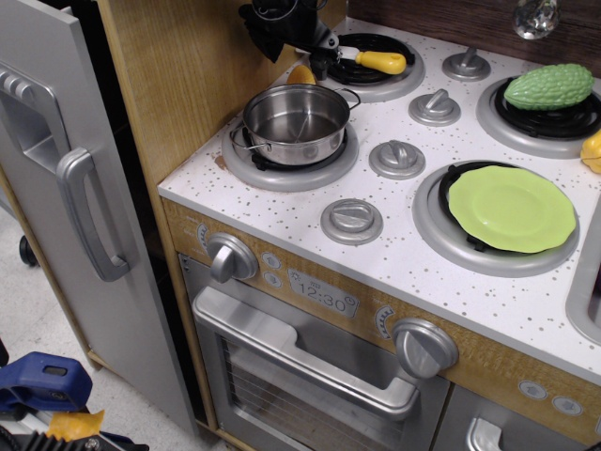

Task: Put corn in pan which is on stove

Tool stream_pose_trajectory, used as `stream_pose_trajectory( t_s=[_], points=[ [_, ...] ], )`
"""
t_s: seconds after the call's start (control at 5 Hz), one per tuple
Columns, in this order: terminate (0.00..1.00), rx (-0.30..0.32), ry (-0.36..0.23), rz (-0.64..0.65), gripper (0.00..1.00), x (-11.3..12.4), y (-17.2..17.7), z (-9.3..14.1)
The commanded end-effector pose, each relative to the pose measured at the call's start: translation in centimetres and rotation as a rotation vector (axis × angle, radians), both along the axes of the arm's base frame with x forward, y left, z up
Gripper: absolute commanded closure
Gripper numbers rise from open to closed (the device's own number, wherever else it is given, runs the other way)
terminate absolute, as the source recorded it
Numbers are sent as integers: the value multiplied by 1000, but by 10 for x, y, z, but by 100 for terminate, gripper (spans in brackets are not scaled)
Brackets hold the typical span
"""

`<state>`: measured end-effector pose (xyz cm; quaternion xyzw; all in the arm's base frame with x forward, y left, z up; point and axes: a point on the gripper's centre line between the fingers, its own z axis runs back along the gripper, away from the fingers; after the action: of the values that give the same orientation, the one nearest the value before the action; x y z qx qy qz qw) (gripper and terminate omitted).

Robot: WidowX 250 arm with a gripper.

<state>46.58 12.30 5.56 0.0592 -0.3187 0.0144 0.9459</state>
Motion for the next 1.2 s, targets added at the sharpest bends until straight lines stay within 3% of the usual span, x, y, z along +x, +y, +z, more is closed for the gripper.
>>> stream_pose_trajectory(
  t_s=[0.0,0.4,1.0],
  points=[
    [0,0,0,0,0,0,0,0],
    [0,-2,-19,-3,0,13,5,4],
    [0,-33,-74,-17,0,21,12,-15]
  ],
)
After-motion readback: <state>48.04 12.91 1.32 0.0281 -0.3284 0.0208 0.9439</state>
